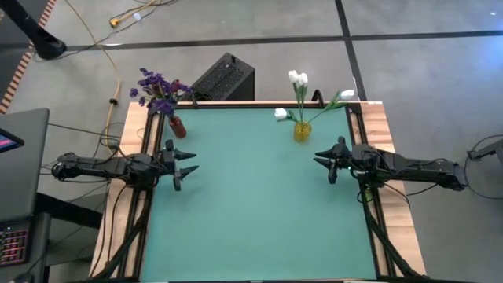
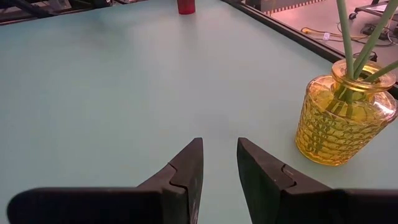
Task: Sort flowers into vase by color
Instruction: Return to Home Position
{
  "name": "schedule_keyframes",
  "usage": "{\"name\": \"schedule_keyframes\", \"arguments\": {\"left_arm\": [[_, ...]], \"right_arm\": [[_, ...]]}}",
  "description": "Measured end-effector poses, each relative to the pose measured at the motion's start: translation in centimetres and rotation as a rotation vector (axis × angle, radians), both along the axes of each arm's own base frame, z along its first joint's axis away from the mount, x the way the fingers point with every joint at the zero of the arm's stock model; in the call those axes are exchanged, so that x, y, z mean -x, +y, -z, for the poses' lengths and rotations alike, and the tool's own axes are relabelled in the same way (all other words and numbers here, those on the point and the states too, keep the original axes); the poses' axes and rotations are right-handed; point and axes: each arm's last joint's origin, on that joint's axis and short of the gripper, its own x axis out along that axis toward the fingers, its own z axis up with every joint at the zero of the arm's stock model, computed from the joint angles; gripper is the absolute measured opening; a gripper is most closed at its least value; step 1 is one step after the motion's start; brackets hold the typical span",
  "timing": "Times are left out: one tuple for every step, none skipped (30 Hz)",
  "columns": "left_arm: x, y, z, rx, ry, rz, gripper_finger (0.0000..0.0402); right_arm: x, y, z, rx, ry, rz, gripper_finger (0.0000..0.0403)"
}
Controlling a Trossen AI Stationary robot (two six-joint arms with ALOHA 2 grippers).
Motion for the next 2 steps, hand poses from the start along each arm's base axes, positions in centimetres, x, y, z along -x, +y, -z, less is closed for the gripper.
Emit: {"name": "schedule_keyframes", "arguments": {"left_arm": [[0.0, 0.0, 0.0, 0.0, 0.0, 0.0, 0.0208], [0.0, 0.0, 0.0, 0.0, 0.0, 0.0, 0.0208]], "right_arm": [[0.0, 0.0, 0.0, 0.0, 0.0, 0.0, 0.0125], [0.0, 0.0, 0.0, 0.0, 0.0, 0.0, 0.0125]]}}
